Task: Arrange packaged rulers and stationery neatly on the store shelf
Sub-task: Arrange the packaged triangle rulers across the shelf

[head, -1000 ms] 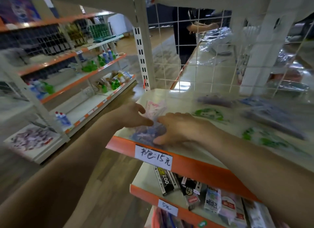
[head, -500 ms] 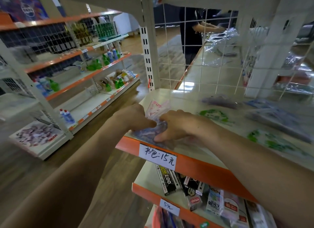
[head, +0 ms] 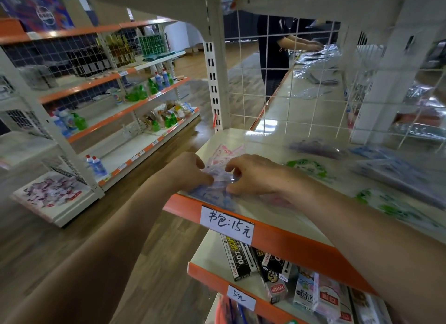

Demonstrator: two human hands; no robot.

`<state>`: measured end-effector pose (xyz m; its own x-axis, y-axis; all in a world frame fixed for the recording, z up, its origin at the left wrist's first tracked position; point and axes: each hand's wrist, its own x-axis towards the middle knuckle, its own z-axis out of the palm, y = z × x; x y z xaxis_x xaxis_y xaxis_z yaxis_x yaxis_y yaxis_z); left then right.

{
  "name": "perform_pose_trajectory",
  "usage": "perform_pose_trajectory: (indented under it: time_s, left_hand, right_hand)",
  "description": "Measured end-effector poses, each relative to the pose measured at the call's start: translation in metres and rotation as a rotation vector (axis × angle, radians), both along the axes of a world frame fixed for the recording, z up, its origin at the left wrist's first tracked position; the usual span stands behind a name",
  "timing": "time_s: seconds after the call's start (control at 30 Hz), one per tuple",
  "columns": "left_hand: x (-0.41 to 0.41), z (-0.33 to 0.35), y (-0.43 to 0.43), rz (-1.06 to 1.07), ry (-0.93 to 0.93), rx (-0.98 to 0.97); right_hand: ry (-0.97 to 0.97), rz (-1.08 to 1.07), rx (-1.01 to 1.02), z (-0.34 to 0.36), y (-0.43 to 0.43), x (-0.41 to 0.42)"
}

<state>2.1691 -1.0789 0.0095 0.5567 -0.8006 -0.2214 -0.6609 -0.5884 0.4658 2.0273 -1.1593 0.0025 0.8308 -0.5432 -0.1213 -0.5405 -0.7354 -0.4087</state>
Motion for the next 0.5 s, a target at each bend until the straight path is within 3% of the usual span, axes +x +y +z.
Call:
perform_pose_trajectory:
  time_s: [0.5]
  left_hand:
    - [0.024, 0.004, 0.024, 0.191, 0.463, -0.333]
  right_hand:
    - [-0.198, 0.034, 0.060, -0.006, 0.013, 0.000]
